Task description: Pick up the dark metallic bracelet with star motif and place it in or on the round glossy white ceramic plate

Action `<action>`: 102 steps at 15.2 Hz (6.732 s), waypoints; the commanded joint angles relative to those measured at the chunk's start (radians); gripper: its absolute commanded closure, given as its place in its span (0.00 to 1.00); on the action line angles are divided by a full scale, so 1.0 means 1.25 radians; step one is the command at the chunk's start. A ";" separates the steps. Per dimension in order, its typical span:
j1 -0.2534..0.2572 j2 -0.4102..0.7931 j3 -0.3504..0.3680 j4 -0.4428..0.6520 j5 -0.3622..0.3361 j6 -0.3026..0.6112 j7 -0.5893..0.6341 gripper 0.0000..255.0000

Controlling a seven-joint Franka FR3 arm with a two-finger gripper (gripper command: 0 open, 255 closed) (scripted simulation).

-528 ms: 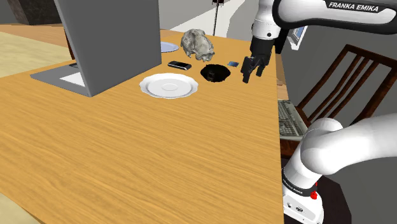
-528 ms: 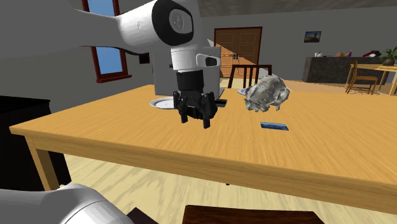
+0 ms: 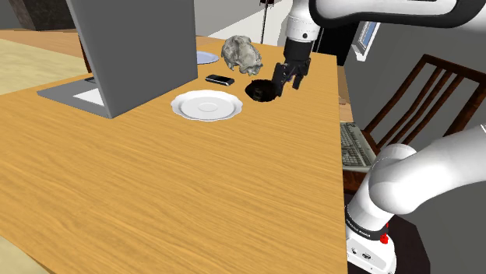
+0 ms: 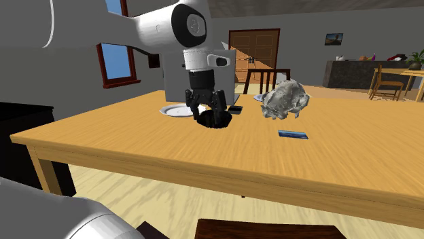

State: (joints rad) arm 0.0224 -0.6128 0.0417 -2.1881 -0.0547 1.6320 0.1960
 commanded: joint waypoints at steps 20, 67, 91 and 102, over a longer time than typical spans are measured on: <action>0.025 0.192 0.057 0.093 0.031 0.139 0.063 0.00; 0.151 0.576 0.255 0.663 -0.061 -0.079 0.379 1.00; 0.141 0.535 0.249 0.498 -0.046 0.048 0.380 0.00; 0.151 0.559 0.256 0.631 -0.055 -0.063 0.383 0.00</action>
State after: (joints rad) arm 0.2113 0.0862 0.3618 -1.4005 -0.1235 1.5541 0.6745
